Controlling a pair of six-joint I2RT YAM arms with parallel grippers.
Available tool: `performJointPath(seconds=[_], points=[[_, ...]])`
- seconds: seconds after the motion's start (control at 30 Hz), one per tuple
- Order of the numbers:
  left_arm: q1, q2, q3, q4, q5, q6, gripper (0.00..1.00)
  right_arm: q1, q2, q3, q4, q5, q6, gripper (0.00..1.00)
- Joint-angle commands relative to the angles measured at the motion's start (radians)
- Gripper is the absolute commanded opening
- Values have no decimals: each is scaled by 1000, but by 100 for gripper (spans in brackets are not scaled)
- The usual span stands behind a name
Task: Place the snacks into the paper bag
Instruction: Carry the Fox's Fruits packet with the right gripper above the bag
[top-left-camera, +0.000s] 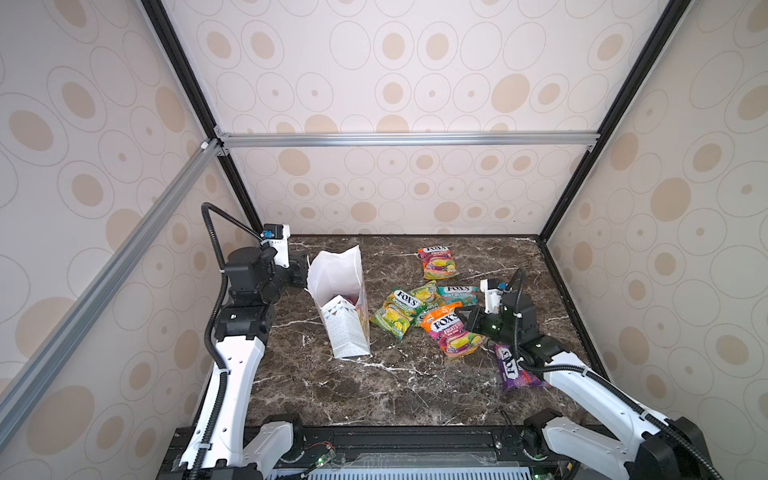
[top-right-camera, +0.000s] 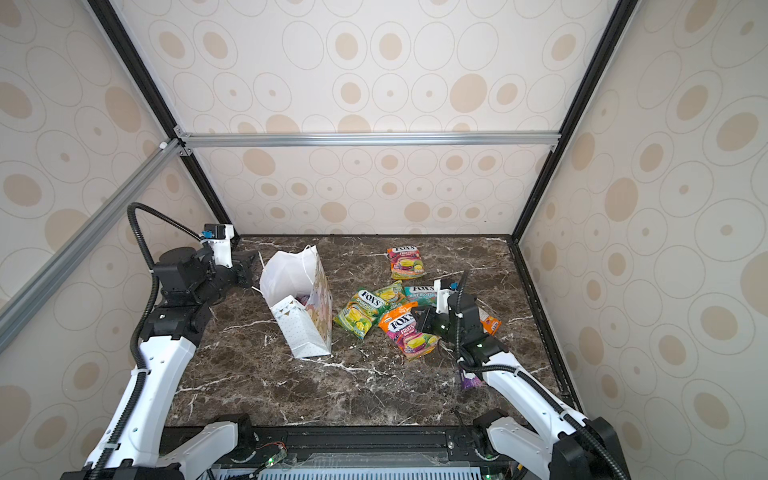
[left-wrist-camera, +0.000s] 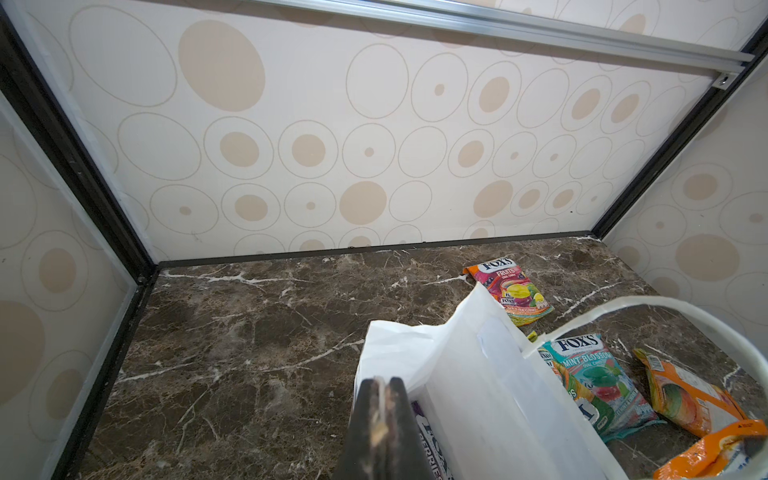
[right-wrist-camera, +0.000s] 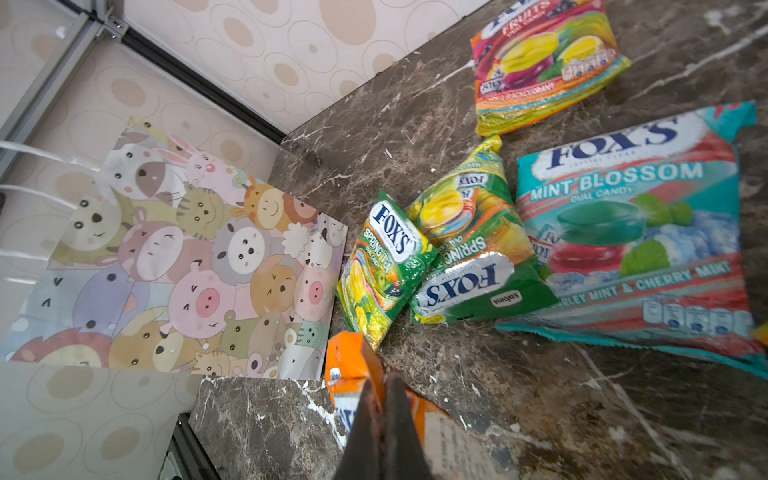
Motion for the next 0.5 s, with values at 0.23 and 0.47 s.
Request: performJointPath(seconds=[0.23,0.47], points=[[7,-14,-6,15,-16,16,0,110,35,236,-84,-40,-202,0],[6,-17,-14,30,2,0,0,157,75,391,-145,-82,-302,0]])
